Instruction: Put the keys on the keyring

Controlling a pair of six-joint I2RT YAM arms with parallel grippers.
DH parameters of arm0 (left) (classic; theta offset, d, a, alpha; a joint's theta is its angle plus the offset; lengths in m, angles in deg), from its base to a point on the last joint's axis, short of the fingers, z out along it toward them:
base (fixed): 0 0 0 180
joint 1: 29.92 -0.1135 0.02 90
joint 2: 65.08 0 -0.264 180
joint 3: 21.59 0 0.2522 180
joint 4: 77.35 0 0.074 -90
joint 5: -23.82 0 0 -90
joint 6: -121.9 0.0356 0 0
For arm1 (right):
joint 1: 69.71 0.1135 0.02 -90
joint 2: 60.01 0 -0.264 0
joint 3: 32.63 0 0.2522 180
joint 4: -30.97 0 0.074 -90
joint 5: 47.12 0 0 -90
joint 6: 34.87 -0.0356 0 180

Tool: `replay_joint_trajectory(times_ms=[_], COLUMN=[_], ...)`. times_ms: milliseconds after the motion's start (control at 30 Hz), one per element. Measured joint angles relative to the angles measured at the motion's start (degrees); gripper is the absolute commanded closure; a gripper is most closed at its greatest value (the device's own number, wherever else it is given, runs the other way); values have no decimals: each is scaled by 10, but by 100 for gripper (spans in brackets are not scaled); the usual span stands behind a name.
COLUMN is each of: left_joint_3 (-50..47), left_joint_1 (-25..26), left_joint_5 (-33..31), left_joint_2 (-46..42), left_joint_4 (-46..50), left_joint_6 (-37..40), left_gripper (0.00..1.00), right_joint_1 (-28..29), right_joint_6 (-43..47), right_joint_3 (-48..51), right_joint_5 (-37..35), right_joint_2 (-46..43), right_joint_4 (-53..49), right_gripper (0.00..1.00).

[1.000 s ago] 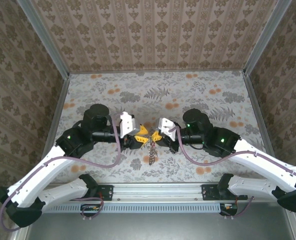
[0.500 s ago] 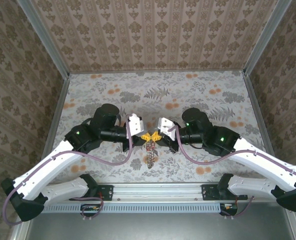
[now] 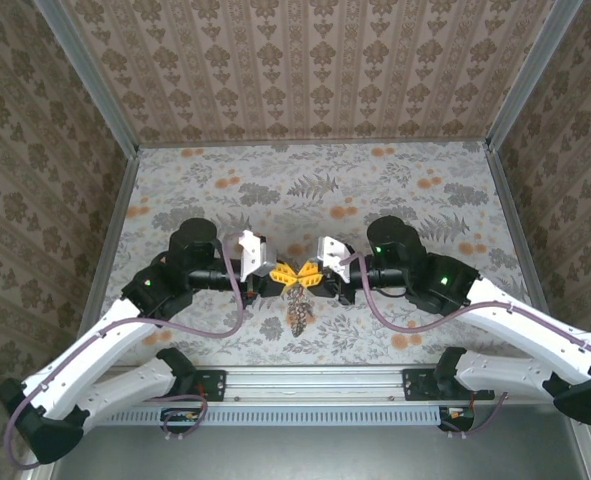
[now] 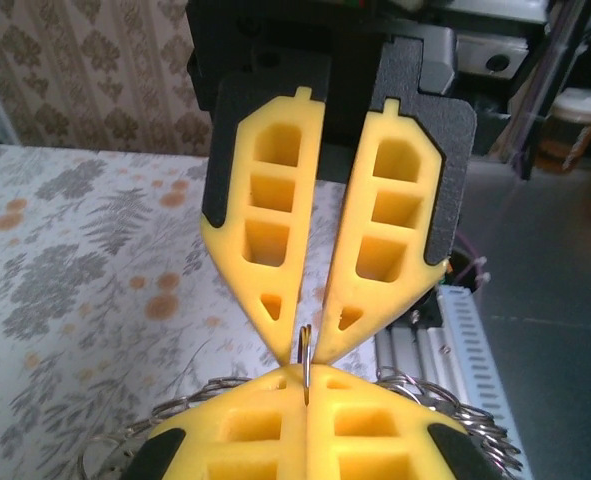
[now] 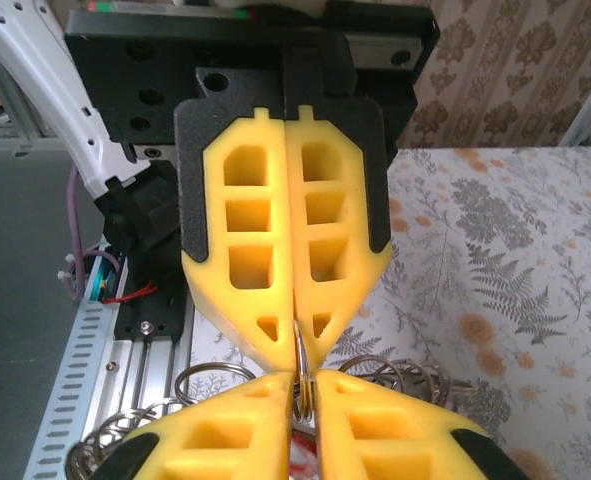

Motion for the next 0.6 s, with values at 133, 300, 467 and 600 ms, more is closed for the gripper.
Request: replay_joint_trajectory(times_ms=[133, 300, 467, 600], left_joint_3=[-32, -54, -70, -72], left_joint_1=[-3, -11, -14, -15], left_joint_5=[35, 58, 70, 72], left_joint_2=[-4, -7, -9, -11], left_joint_4=[-76, -142, -195, -216], left_joint_6=[-48, -92, -128, -143], left_gripper=[100, 100, 100, 100], right_joint_1=[-1, -3, -4, -4], right_joint_6=[-6, -10, -10, -13], right_joint_3=[19, 24, 24, 24], right_joint_5=[7, 9, 11, 11], right_joint_2=[-20, -27, -30, -37], right_joint_4=[19, 38, 50, 55], right_gripper=[83, 84, 83, 100])
